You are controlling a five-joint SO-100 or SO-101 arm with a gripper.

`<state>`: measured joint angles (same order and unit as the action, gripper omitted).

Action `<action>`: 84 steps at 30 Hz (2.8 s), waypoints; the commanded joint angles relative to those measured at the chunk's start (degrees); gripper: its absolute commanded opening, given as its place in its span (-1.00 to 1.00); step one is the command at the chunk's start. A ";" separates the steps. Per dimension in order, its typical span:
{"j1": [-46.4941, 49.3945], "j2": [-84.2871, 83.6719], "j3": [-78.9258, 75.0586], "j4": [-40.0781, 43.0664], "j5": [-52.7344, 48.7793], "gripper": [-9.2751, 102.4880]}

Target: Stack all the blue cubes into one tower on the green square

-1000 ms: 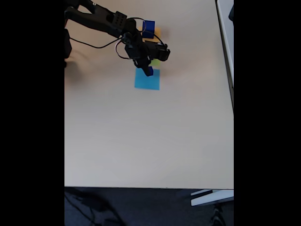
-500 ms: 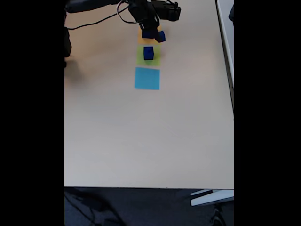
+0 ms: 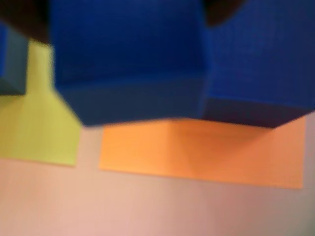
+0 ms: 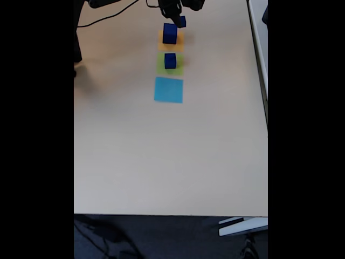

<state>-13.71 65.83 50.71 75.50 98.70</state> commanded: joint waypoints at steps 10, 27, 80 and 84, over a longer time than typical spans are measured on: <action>-4.13 -1.32 -1.93 -0.79 4.31 -0.82; -6.94 -5.45 -0.88 -1.41 12.39 -0.83; -7.65 -6.24 3.60 -4.66 14.33 -0.77; -7.73 -6.33 3.60 -4.66 14.59 -0.78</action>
<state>-21.18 59.06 54.49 71.89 112.59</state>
